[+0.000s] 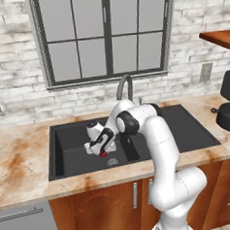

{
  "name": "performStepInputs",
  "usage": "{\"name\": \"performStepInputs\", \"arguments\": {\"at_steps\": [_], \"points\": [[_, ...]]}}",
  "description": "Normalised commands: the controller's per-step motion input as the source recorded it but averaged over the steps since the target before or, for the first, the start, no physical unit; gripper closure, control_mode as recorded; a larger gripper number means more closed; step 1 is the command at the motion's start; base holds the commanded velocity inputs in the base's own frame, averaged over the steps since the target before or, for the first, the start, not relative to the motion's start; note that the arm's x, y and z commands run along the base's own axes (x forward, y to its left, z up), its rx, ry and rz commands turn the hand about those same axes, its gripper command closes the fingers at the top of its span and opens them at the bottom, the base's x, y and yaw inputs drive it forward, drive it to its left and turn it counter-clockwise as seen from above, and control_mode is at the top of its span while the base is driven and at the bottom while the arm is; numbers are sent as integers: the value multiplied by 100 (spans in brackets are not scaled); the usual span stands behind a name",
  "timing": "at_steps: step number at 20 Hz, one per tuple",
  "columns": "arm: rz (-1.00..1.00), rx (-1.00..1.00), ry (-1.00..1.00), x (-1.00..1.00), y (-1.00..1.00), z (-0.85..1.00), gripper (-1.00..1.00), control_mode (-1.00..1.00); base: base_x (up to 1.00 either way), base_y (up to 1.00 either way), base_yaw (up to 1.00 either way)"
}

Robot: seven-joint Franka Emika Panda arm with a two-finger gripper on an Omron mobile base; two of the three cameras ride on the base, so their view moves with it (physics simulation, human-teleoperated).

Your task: Dump the tomato from the pot into the sink. Then turn on the water and wash the tomato. Then turn off the water and put the tomato back in the pot.

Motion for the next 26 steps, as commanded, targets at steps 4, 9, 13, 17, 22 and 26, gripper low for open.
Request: {"name": "performStepInputs", "arguments": {"at_steps": [4, 9, 13, 17, 22, 26], "points": [[0, 0, 0, 2, 0, -31, -100, -100, 0, 0, 0], [0, 0, 0, 3, -3, -22, -100, -100, 0, 0, 0], [0, 0, 0, 0, -10, -1, -100, -100, 0, 0, 0], [0, 0, 4, 0, 0, 4, -100, -100, 0, 0, 0], [0, 0, 1, 0, 0, 52, -100, -100, 0, 0, 0], [-1, 0, -5, -10, 0, 79, -100, -100, 0, 0, 0]]}}
